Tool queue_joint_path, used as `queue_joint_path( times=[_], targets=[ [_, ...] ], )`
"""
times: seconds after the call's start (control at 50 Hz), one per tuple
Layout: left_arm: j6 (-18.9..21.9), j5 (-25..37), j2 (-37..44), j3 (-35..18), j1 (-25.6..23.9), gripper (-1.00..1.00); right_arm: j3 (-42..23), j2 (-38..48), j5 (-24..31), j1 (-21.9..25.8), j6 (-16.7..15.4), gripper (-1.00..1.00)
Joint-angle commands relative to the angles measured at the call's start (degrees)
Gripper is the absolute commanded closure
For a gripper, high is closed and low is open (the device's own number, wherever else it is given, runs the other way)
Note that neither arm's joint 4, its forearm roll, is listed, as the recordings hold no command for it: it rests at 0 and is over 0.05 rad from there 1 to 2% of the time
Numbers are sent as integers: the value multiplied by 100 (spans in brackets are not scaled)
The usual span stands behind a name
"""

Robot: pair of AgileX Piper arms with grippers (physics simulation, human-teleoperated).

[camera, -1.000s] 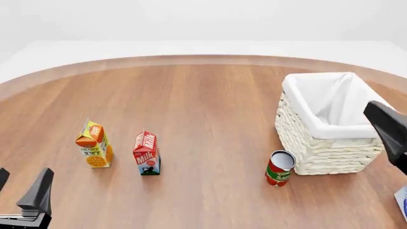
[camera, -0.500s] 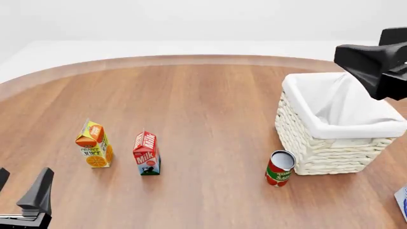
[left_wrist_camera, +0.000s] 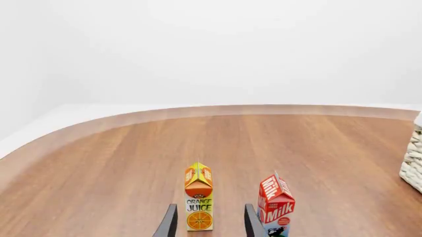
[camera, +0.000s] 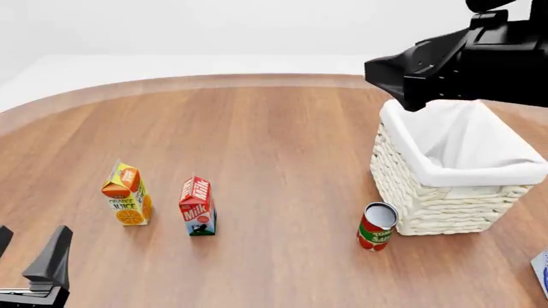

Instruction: Pick the milk and place it in the basket.

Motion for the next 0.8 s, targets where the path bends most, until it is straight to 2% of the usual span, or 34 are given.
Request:
queue_joint_path(
  times=[0.02,0.34,0.8],
  targets=[
    [1,1,0,0,1,-100,-196,584,-71,208,105,-100],
    [0,1,-1,0,-1,-100,-368,1179,-316,382,394,-100],
    [-1,1,-2,0,0,-100,-258,1788,-893,289,1124,-100]
  ],
)
